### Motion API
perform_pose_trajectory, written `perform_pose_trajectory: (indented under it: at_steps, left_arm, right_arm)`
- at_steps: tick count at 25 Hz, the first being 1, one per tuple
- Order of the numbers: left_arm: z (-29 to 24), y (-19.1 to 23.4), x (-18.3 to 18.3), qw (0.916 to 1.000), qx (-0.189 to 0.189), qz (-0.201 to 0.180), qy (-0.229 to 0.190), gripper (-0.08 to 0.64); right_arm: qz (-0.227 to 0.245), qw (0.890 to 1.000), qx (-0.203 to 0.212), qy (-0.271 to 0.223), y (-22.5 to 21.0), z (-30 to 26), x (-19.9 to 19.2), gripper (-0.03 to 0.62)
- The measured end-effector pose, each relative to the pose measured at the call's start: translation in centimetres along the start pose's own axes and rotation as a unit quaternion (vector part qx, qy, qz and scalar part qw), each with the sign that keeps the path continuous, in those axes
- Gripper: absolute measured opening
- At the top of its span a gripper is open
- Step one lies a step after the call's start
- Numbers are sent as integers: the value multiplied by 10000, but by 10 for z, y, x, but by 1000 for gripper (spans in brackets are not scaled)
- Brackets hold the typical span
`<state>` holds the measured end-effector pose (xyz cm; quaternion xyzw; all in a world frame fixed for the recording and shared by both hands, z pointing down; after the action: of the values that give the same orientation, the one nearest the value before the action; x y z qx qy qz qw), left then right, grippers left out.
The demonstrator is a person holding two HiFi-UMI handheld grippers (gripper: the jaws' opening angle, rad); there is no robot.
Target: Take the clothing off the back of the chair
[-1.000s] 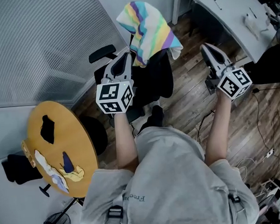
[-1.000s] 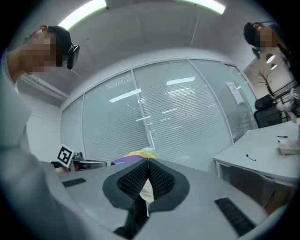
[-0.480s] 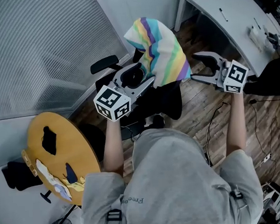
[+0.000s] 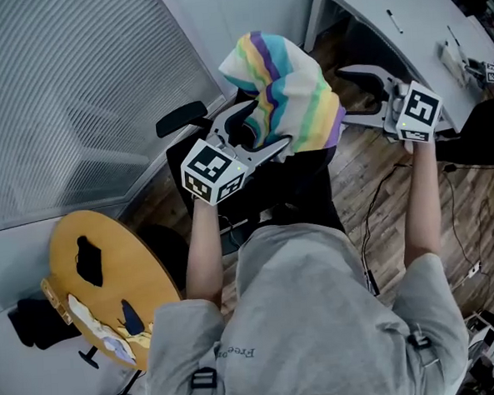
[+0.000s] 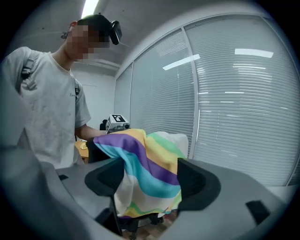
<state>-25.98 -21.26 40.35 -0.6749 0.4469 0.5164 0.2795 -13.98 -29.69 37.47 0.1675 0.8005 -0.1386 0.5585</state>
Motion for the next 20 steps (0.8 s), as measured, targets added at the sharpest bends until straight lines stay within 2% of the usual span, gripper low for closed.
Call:
perform_pose_trajectory:
  at_steps: [4,8,12,15,20]
  left_arm:
    - [-11,20,4,9999,154,-12,40,407]
    - [-18,39,12,9994,327,80,7,416]
    - [-28,48,12,9994,213,265,80,434]
    - [-32,51,10,9990,-9,445,34,437]
    - [-39,52,3,9956,-526,763,-127,436]
  right_arm:
    - [-11,9997,196,-111,-16,-1,3,347]
    - [-144,9974,588,-383,-31,-1,4,360]
    - [-399,9906,1105,-708,-45,-4,1,373]
    - [-681,9796,1627,-967,-51,-12,0,376]
    - [-1068,9525,2515,-1345,-52,-33,-4,387]
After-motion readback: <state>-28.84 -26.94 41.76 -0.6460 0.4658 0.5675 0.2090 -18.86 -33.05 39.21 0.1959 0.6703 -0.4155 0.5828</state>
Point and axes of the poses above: the fingertips, and each gripper's own axes: z backward along the fingers, y to its left, x out of its top, the point moved 2 cm from there along z, backward along the fingers, and after that the axes turned 12 degrees about x, right-handed, at the moved point
